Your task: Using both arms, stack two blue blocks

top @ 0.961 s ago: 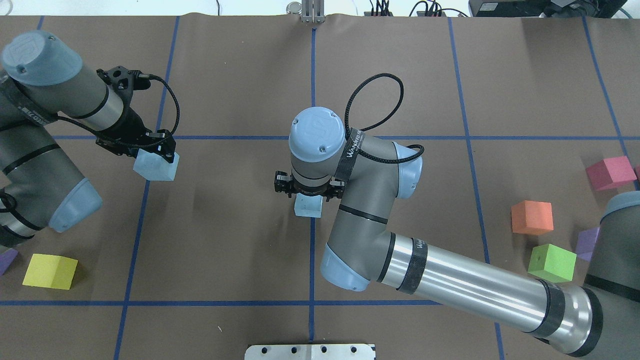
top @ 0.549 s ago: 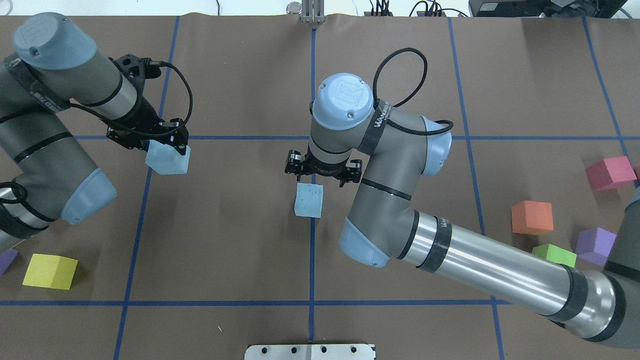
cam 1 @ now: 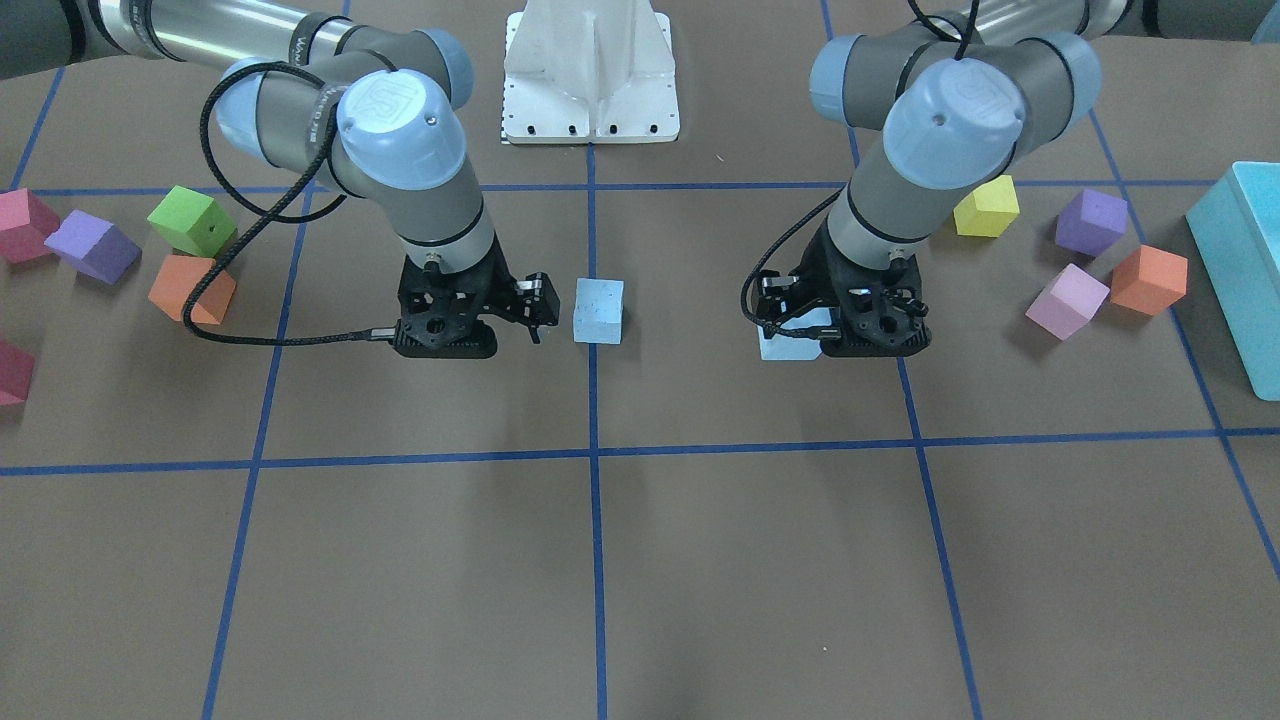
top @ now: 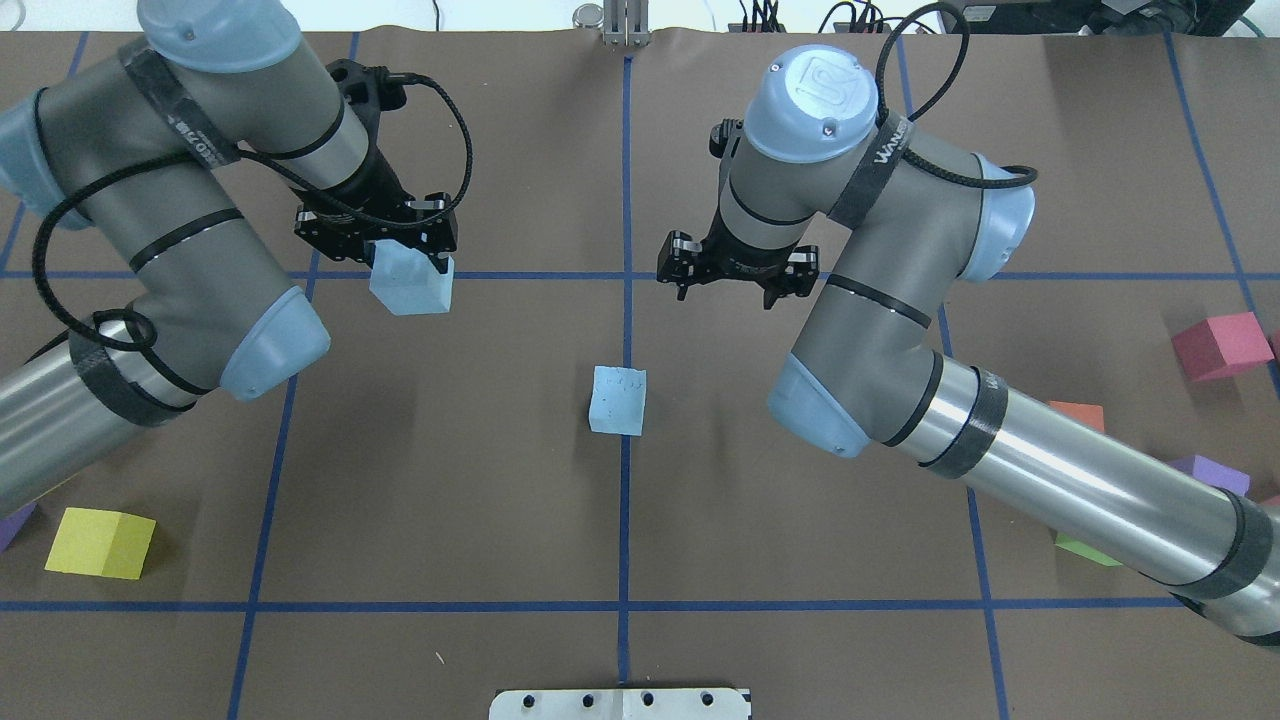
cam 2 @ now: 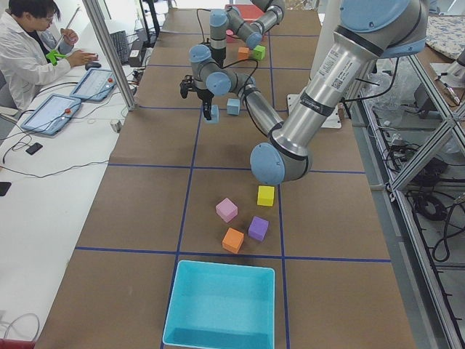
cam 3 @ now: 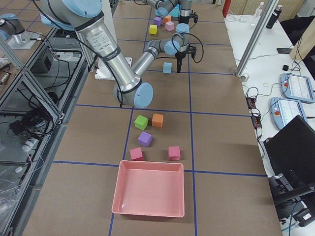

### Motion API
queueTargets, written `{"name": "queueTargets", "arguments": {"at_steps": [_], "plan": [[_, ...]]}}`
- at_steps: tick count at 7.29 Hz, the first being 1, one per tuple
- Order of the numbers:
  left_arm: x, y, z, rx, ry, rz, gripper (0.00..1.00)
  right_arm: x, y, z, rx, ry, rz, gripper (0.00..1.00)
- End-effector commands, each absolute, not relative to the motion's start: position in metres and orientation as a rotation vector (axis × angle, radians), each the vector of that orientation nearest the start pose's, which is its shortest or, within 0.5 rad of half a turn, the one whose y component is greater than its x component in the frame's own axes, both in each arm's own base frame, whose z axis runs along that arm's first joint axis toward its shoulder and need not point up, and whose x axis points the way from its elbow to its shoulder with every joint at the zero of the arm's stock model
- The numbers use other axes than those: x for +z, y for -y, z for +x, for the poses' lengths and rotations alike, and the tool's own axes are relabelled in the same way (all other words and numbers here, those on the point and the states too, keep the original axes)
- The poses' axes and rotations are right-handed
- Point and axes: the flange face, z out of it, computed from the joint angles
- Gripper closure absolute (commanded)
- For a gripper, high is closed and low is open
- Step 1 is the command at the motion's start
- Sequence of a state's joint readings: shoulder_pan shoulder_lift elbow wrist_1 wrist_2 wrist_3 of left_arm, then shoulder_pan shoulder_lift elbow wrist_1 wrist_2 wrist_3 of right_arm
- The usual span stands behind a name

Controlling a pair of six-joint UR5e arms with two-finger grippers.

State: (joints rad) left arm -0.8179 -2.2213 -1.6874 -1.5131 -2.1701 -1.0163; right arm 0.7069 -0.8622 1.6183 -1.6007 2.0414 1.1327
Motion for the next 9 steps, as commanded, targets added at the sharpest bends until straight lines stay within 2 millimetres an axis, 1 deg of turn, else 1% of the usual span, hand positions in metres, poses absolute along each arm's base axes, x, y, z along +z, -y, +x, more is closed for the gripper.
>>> {"name": "queueTargets", "arguments": {"at_steps": [1, 2, 3, 4, 5, 6, 7, 8, 9], "plan": [[0.186, 0.539, 0.444, -0.05, -0.885, 0.021, 0.35, 0.261, 0.55, -0.425, 0.011, 0.803, 0.045, 0.0], [0.171, 0.538, 0.459, -0.034, -0.891, 0.022, 0.34, 0.269, 0.558, -0.415, 0.004, 0.796, 0.057, 0.0], [0.164, 0.53, 0.47, -0.019, -0.884, 0.053, 0.35, 0.272, 0.558, -0.414, 0.004, 0.793, 0.057, 0.0], [0.155, 0.516, 0.492, 0.001, -0.871, 0.077, 0.35, 0.271, 0.559, -0.413, 0.005, 0.794, 0.059, 0.0], [0.148, 0.519, 0.503, -0.008, -0.866, 0.066, 0.35, 0.273, 0.559, -0.413, 0.006, 0.792, 0.057, 0.0], [0.138, 0.519, 0.508, -0.046, -0.869, 0.061, 0.35, 0.272, 0.559, -0.413, 0.004, 0.795, 0.058, 0.0], [0.134, 0.512, 0.514, -0.04, -0.87, 0.06, 0.34, 0.273, 0.56, -0.411, 0.008, 0.794, 0.058, 0.0], [0.136, 0.501, 0.526, -0.045, -0.852, 0.05, 0.34, 0.273, 0.56, -0.411, 0.008, 0.794, 0.058, 0.0], [0.131, 0.492, 0.534, -0.041, -0.851, 0.052, 0.34, 0.273, 0.56, -0.411, 0.008, 0.794, 0.058, 0.0]]}}
